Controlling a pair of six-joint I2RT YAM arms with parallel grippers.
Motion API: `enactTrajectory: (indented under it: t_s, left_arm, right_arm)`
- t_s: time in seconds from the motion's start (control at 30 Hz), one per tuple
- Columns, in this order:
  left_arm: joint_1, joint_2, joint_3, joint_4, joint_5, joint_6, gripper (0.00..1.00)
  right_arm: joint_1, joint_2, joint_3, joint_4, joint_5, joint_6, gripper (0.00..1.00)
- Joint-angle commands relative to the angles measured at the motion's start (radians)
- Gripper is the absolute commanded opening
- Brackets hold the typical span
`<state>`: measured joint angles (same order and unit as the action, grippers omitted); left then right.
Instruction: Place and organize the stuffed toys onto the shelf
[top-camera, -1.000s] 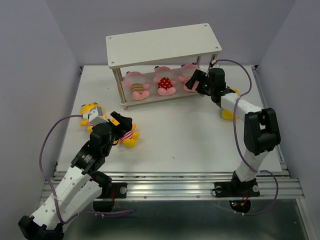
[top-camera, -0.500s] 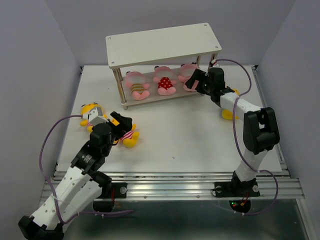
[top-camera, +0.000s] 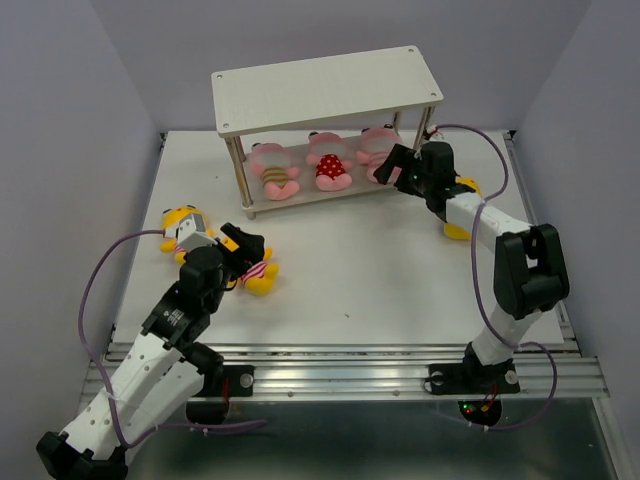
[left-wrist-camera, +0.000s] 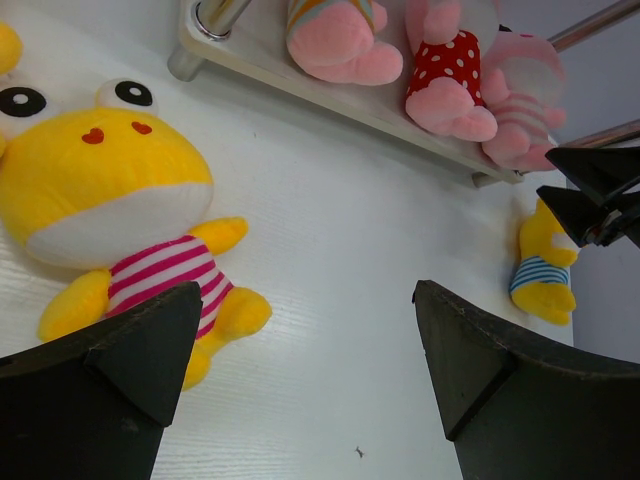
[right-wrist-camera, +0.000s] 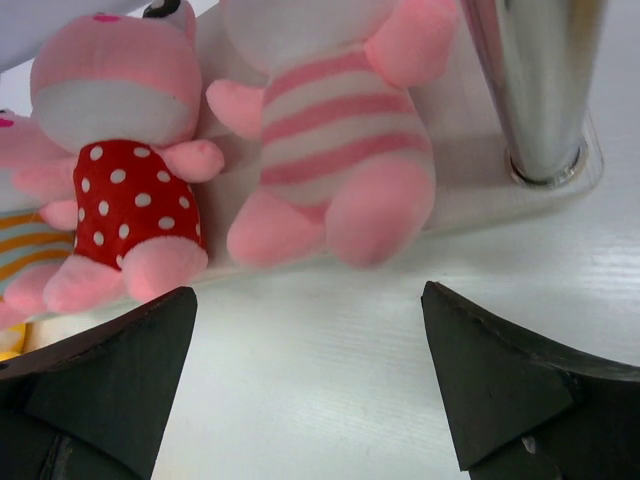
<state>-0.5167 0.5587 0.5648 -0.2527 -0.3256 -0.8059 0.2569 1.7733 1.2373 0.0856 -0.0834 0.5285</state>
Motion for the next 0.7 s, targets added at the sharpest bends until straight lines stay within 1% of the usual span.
enactTrajectory:
  t_s: [0.0, 0.1, 0.17, 0.23, 0.27, 0.33, 0.37, 0.43, 0.47, 0.53, 0.67]
  left_arm:
    - [0.0, -0.008, -0.006, 0.012, -0.021, 0.002, 0.99]
    - [0.0, -0.005, -0.005, 0.01, -0.018, 0.001, 0.99]
    - [0.0, -0.005, -0.006, 0.01, -0.015, -0.001, 0.99]
    - [0.001, -0.006, -0.006, 0.012, -0.012, -0.003, 0.99]
    - [0.001, -0.005, -0.006, 0.01, -0.01, -0.001, 0.99]
    - [0.0, -0.003, -0.005, 0.01, -0.007, -0.001, 0.99]
    - [0.0, -0.003, -0.005, 0.01, -0.004, 0.001, 0.99]
    - [0.0, -0.003, -0.005, 0.012, -0.003, 0.001, 0.99]
    - [0.0, -0.003, -0.006, 0.015, -0.001, 0.001, 0.99]
    - [0.0, -0.002, -0.005, 0.016, 0.002, 0.004, 0.99]
    - [0.0, 0.001, -0.002, 0.018, 0.002, 0.007, 0.99]
  right_arm:
    - [0.008, -0.19, -0.076, 0.034, 0.013, 0.004, 1.0]
    - [0.008, -0.271, -0.15, -0.049, 0.082, 0.007, 1.0]
    - [0.008, -0.348, -0.203, -0.137, 0.175, 0.013, 1.0]
    - [0.008, -0.417, -0.229, -0.191, 0.227, 0.013, 1.0]
    - [0.008, -0.439, -0.246, -0.252, 0.288, 0.019, 1.0]
    - [0.008, -0.478, -0.254, -0.322, 0.359, 0.024, 1.0]
    - [0.008, -0.506, -0.254, -0.395, 0.435, 0.028, 1.0]
    - [0.008, -0.522, -0.248, -0.461, 0.508, 0.036, 1.0]
    - [0.008, -0.522, -0.245, -0.518, 0.567, 0.044, 1.0]
    - [-0.004, -0.509, -0.24, -0.555, 0.599, 0.051, 1.0]
    - [-0.047, -0.448, -0.245, -0.564, 0.531, 0.059, 1.0]
